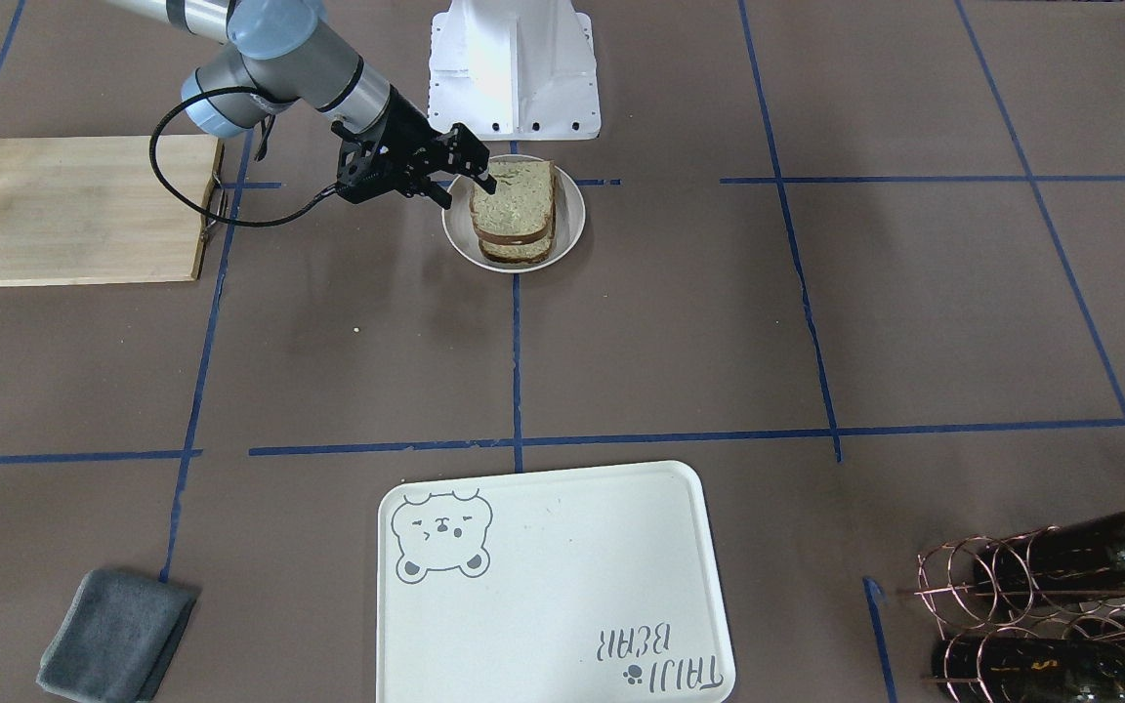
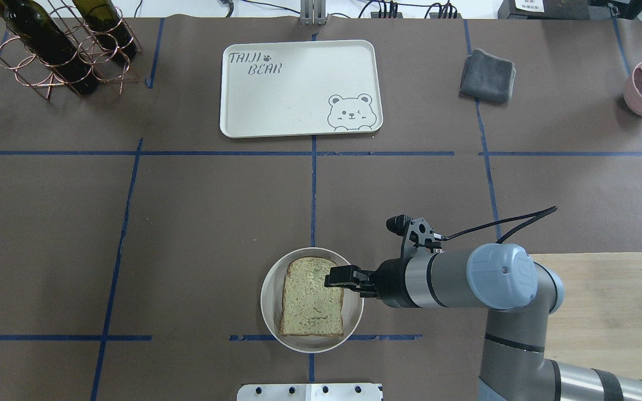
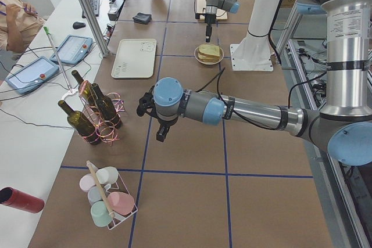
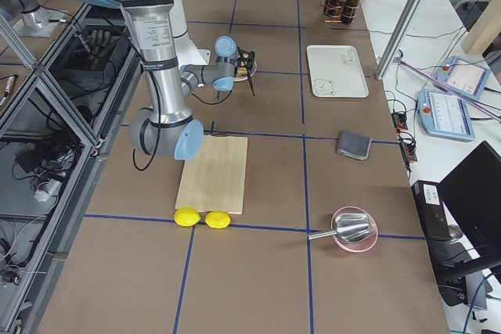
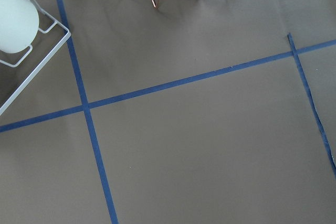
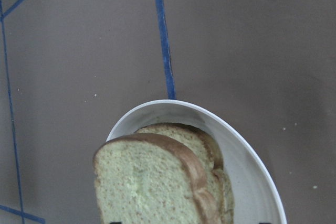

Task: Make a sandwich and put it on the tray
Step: 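Withdraw the right gripper while the left gripper reaches to the plate rim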

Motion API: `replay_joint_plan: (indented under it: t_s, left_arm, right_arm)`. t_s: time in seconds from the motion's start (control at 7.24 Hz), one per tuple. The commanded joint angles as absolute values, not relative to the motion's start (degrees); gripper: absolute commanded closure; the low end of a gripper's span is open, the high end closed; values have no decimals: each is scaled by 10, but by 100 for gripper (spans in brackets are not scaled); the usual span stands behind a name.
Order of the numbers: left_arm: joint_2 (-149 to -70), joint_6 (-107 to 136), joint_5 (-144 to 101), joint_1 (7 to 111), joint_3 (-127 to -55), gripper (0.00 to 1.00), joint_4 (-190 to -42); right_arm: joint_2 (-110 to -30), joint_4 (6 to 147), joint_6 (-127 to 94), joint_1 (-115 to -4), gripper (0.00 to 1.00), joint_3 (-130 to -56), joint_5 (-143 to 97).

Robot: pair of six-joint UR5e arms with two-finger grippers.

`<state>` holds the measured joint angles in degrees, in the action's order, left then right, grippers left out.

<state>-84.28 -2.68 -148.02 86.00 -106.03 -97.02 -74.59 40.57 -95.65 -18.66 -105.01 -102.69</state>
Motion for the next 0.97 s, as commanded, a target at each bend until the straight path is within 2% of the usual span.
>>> replay_joint_plan:
  t_s: [0.0,0.28,0.41,0.55,0.83]
  left_arm:
    - [-845,139,-1513,765,-1061,0,-1093]
    - [-848,488,-1498,631,-1038,0,-1368]
    - [-880,655,-1422,539,-1026,3,-1486]
    - [-944,817,-1319,437,-1029,10,-1496]
    - [-976,879,-1164,294,-1047,11,-1444]
  right_arm:
    - [-855,407,-957,-242,0,-1131,-1046]
    - [-911,407,-948,-398,0,-1133,-1212]
    - [-918,406,-937,-469,0,-1122,-1289]
    - [-918,405,-900,-506,0,-1105,-1332]
    - [-916,403,-873,-508,0,-1081,-1328]
